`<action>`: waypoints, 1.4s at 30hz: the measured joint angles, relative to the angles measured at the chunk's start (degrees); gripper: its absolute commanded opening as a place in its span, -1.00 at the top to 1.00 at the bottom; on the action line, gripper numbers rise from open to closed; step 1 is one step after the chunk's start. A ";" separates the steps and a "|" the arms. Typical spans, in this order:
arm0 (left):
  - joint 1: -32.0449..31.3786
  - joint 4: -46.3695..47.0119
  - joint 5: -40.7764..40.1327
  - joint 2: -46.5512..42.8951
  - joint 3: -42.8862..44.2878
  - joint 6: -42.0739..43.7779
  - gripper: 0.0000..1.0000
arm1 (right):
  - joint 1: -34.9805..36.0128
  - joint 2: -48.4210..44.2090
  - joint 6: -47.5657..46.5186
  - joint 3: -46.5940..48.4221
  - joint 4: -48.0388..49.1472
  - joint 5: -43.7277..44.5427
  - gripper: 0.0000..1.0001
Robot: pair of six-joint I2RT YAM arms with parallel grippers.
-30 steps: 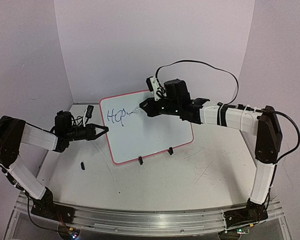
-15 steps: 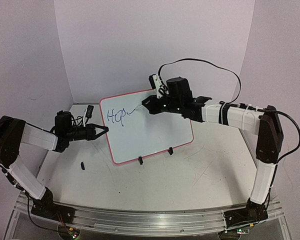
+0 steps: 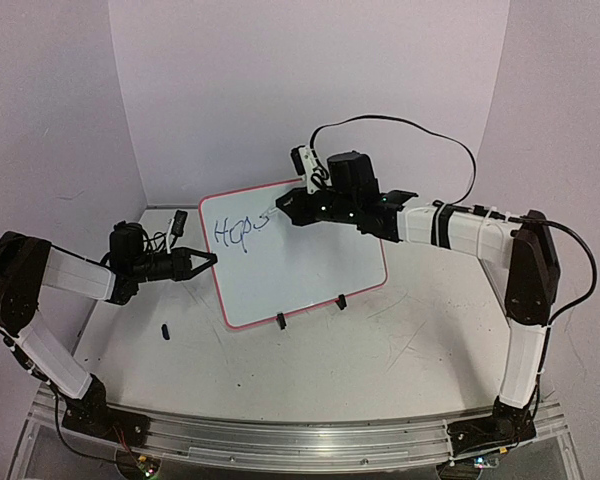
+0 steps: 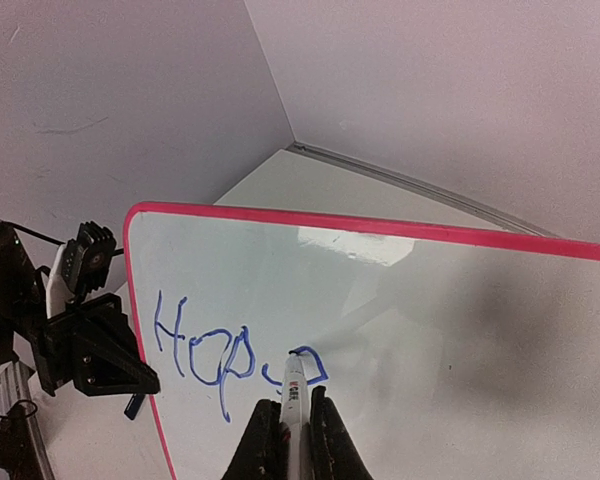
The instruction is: Write a sentence on the whiteboard
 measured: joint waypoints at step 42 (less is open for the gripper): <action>0.00 -0.04 0.07 0.00 0.00 0.09 1.00 | -0.48 -5.18 0.04 -7.85 0.83 -0.17 1.00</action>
